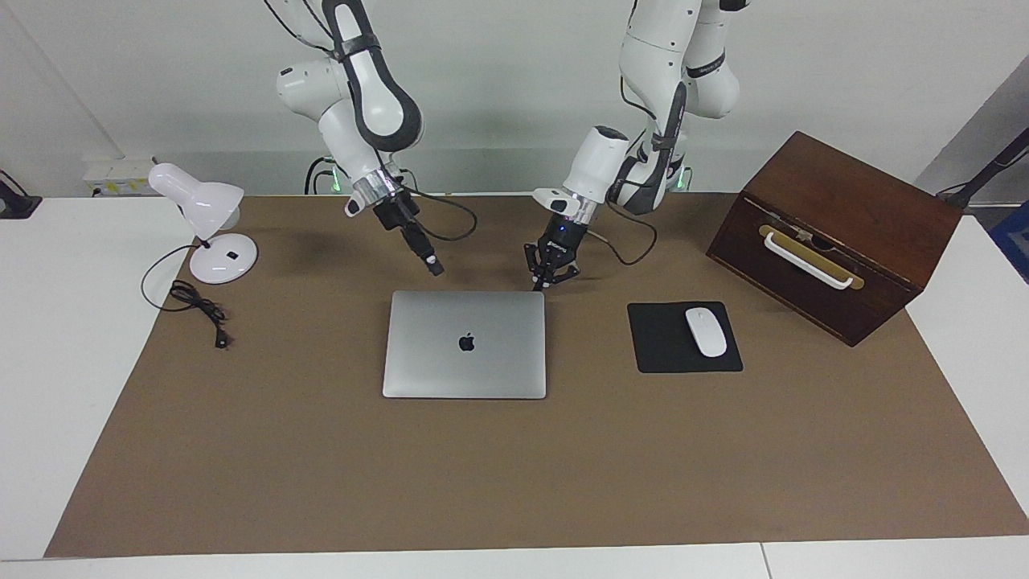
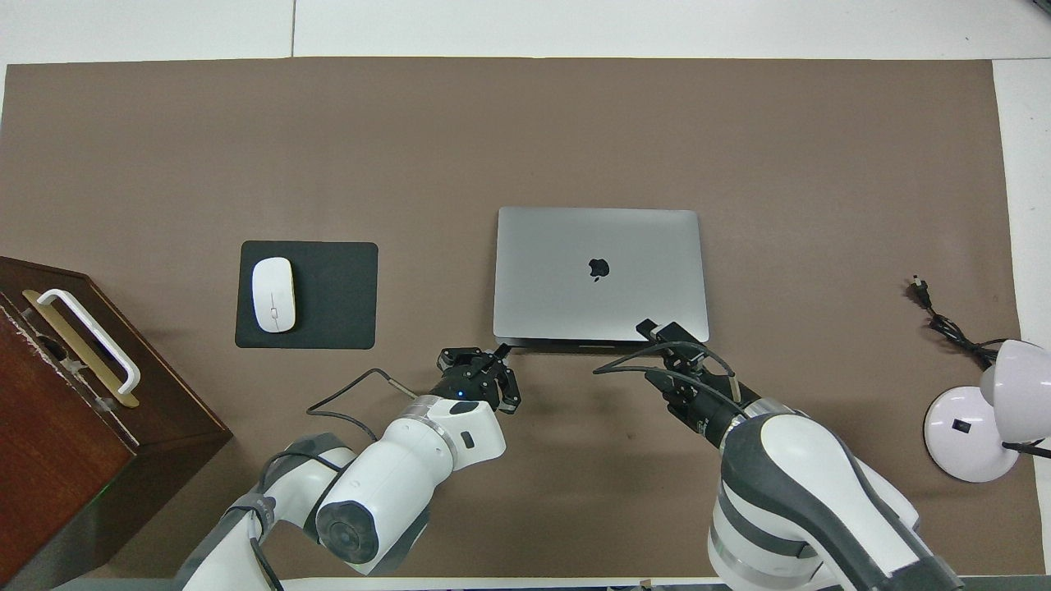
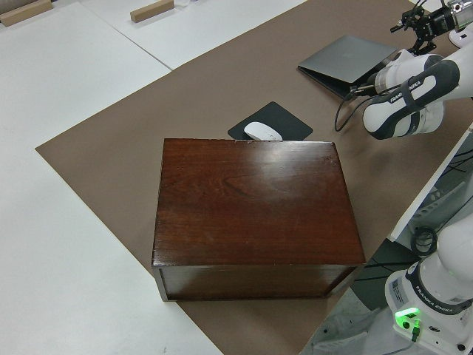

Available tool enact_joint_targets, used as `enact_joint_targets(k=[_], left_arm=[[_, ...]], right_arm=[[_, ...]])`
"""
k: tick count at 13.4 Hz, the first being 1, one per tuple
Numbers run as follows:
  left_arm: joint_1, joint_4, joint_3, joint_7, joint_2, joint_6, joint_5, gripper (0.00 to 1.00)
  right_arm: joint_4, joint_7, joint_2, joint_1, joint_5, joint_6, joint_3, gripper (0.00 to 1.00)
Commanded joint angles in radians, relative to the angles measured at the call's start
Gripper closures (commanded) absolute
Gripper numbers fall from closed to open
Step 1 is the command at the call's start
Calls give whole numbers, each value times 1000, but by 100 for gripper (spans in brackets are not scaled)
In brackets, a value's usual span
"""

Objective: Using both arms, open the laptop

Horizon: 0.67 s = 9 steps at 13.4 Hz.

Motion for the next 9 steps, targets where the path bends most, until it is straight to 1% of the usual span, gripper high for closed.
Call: enact_joint_targets(k=[1,4,9], left_arm=[[-13,49,18,38,51,23,-7,100],[-8,63,18,61,71,23,-7,100],[-1,93,21,77,104,23,-7,100]], right_arm=[[34,-85,31,4,80,31,2,0],[46,-92,50,3,84,29,2,0],[110,-118,116,-9,84,31,-1,0]])
